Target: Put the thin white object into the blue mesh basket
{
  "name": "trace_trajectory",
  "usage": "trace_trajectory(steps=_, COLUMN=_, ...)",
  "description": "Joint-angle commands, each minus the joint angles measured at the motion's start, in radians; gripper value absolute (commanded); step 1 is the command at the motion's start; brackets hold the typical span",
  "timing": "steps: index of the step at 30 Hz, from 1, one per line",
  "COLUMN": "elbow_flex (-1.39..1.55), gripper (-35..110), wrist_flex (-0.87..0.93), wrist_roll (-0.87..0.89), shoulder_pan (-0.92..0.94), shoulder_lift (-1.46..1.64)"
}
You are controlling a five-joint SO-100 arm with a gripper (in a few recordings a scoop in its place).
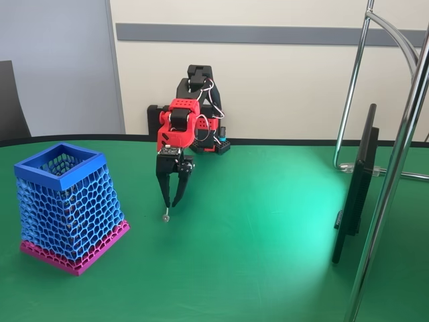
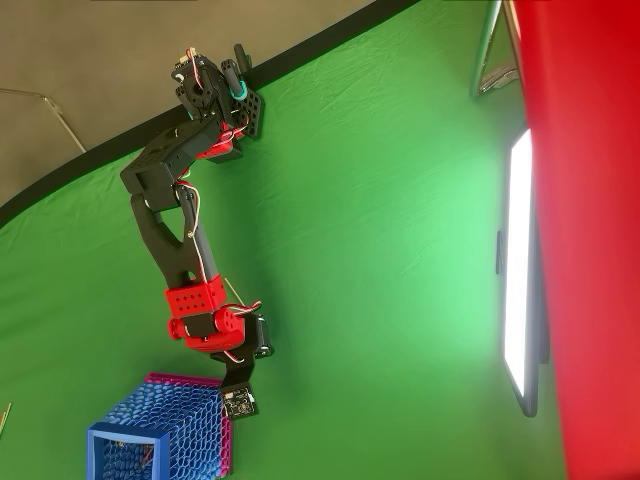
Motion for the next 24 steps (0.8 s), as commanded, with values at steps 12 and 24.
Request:
trace_trajectory(steps=12, elbow_flex=0.026, gripper=12, wrist_flex=0.018, wrist_roll=-0.064, shoulder_pan=0.052, shoulder_lift=0.025)
trace_trajectory(steps=24, elbow_flex=-0.032, gripper=11, wrist_flex=0.018, wrist_roll=-0.089, shoulder_pan=0.067, shoulder_lift=-0.040)
